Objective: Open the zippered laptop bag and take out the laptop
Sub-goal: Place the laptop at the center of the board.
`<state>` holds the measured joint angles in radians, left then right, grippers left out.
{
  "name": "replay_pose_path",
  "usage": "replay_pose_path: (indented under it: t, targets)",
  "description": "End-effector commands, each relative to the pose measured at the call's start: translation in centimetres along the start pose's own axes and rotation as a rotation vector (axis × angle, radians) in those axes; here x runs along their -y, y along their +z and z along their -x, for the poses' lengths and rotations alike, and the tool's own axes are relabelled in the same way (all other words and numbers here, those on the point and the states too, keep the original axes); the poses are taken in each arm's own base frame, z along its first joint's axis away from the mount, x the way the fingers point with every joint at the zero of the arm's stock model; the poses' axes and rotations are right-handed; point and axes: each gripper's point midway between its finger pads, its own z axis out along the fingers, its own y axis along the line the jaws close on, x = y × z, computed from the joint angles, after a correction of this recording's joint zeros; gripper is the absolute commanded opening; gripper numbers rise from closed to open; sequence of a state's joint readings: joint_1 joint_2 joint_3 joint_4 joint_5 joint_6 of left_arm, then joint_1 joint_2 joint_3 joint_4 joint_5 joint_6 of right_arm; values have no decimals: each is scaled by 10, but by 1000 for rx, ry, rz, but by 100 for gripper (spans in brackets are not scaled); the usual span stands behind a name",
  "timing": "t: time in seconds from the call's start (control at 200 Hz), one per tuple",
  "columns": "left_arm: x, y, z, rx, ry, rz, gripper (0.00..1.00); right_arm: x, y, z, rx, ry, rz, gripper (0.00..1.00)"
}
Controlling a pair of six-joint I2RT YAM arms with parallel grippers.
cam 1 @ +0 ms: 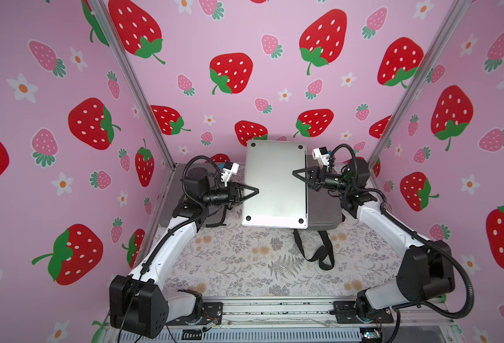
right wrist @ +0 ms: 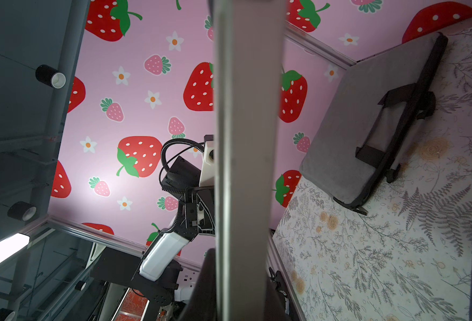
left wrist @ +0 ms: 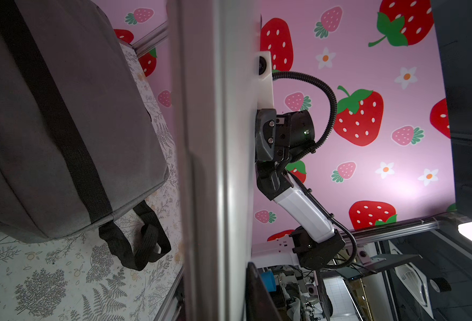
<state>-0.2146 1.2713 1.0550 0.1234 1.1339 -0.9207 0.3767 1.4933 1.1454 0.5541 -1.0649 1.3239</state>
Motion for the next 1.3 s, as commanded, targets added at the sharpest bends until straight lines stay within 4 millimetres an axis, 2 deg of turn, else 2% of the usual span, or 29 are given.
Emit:
replay_pose_path:
  t: [0.0, 0.1, 0.16, 0.505, 0.605, 0.65, 0.725, 0.885, 0.996, 1.096, 1.151, 1.226, 1.296]
  targets:
    - [51, -3, -3, -32, 196, -121, 1, 15, 0, 21, 102, -13, -43, 0]
    - [55, -4, -1, -22, 200, -114, 0, 28, 0, 19, 107, -16, -76, 0]
    - [56, -5, 1, -14, 200, -107, 0, 33, -1, 19, 111, -25, -95, 5]
    - [56, -9, 19, 89, 222, -18, 0, 77, -9, 10, 143, -51, -238, 41]
    - [49, -12, 19, 110, 225, 39, 0, 85, -11, 8, 153, -55, -268, 50]
    - [47, -13, 20, 116, 229, 63, 0, 89, -13, 8, 158, -60, -288, 51]
    - [39, -15, 19, 123, 215, 116, 0, 97, -16, 6, 159, -67, -337, 60]
    - [22, -21, 21, 137, 206, 239, 0, 122, -32, -1, 161, -84, -520, 72]
    - [7, -25, 21, 142, 225, 376, 0, 120, -32, -5, 144, -124, -601, 74]
    - [-8, -25, 17, 122, 286, 533, 0, 110, -27, -7, 130, -164, -667, 75]
    - [-14, -22, 16, 111, 315, 595, 0, 102, -21, -8, 127, -198, -689, 80]
    - [-24, -21, 15, 104, 380, 717, 0, 90, -9, -10, 122, -231, -700, 90]
    - [-30, -17, 15, 98, 439, 805, 0, 80, 4, -11, 120, -244, -697, 94]
